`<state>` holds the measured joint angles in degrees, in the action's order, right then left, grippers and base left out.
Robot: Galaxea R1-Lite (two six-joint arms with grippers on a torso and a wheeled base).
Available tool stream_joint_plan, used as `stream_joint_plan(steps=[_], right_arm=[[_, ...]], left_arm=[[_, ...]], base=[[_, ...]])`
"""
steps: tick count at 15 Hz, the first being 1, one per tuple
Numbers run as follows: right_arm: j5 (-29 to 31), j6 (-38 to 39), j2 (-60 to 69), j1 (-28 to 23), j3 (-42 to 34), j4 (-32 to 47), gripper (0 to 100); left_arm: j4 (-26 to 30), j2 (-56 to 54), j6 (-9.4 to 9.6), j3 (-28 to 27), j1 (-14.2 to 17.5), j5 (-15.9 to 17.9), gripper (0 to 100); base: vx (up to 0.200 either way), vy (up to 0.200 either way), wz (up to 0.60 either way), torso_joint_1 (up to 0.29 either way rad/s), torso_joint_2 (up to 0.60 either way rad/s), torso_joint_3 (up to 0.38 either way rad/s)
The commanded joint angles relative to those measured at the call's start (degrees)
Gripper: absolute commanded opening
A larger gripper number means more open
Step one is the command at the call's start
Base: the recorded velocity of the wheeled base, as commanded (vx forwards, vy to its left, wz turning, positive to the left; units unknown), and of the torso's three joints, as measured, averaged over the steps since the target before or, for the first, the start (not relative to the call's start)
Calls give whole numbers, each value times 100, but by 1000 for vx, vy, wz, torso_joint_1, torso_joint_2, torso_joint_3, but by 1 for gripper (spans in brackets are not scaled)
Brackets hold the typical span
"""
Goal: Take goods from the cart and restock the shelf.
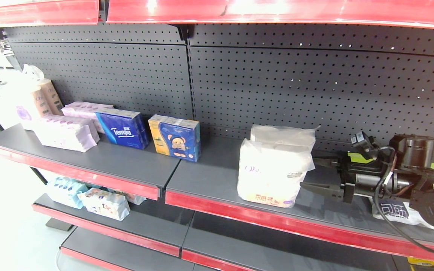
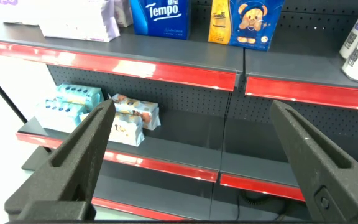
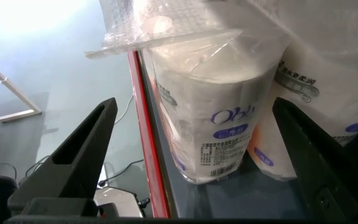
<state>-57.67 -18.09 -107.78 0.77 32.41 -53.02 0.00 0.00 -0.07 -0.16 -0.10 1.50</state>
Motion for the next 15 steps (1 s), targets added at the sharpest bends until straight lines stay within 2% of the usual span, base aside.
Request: stream_joint_plan(steps=[1,15], right_arm=[[54,-1,-33,55,10,-7,100],[406,-1,-376,284,274,2,100]], left_arm=[[0,0,-1,-2,1,-1,100],[0,0,-1,7,1,-1,100]], base=[[0,0,0,0,0,0],[0,0,0,0,0,0]])
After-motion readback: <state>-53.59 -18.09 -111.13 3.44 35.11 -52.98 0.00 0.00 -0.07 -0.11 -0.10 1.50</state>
